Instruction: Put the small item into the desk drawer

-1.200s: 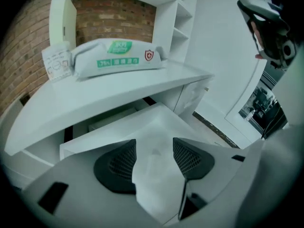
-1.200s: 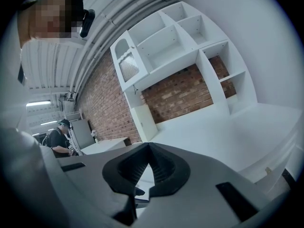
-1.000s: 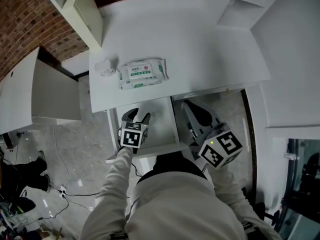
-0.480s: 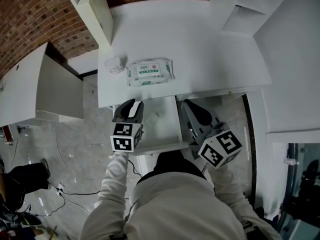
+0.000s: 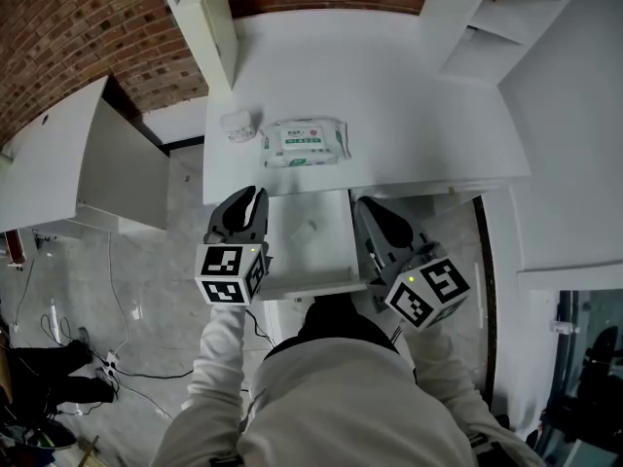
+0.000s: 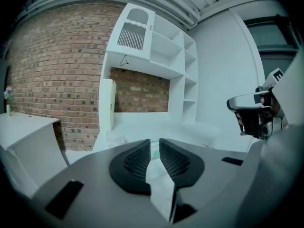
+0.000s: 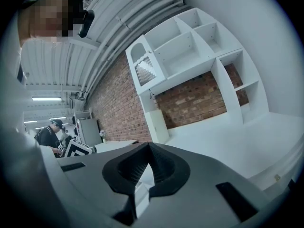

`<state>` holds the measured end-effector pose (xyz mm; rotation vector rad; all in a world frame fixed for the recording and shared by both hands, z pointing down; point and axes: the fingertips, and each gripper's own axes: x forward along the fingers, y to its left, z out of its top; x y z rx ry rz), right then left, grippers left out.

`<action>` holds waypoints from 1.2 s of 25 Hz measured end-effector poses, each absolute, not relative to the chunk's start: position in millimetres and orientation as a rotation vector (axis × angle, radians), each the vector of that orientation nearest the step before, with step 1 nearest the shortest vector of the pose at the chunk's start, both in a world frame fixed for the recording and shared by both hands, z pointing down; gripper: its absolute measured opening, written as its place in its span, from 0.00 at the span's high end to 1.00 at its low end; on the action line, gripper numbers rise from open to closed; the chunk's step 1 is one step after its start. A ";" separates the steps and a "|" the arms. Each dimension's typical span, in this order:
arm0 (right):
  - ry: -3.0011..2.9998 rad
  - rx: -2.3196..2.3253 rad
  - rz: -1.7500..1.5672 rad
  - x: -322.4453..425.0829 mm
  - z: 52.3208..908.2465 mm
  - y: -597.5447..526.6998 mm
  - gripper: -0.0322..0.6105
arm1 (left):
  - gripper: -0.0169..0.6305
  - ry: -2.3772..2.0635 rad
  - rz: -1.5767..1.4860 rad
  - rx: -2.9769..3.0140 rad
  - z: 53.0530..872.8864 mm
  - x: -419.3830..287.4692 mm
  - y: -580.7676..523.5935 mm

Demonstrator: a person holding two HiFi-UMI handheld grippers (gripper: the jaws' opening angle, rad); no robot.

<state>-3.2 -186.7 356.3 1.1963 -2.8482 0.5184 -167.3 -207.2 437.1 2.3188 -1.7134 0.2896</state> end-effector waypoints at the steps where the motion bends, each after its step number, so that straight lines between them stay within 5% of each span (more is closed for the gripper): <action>1: -2.851 1.191 0.511 -4.8 354.5 -185.5 0.91 | 0.87 -1.726 0.276 2.317 432.7 -170.8 -205.1; 30: -2.857 1.190 0.385 -14.4 343.0 -141.4 0.91 | 0.94 -1.883 0.102 2.302 371.0 -206.9 -124.9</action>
